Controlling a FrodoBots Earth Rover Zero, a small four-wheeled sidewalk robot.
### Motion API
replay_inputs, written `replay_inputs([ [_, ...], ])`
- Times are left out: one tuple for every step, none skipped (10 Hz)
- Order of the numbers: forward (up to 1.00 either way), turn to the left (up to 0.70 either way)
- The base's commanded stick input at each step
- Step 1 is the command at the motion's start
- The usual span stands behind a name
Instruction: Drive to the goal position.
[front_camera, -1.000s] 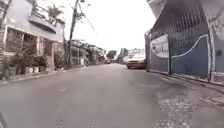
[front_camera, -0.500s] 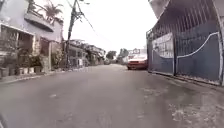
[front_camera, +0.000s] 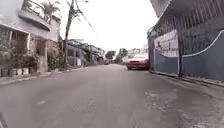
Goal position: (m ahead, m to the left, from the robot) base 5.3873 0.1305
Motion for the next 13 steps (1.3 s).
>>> replay_inputs([
  [0.70, 0.00],
  [0.70, 0.00],
  [0.70, 0.00],
  [0.70, 0.00],
  [0.70, 0.00],
  [0.70, 0.00],
  [0.70, 0.00],
  [0.70, 0.00],
  [0.70, 0.00],
  [0.70, 0.00],
  [0.70, 0.00],
  [0.70, 0.00],
  [0.70, 0.00],
])
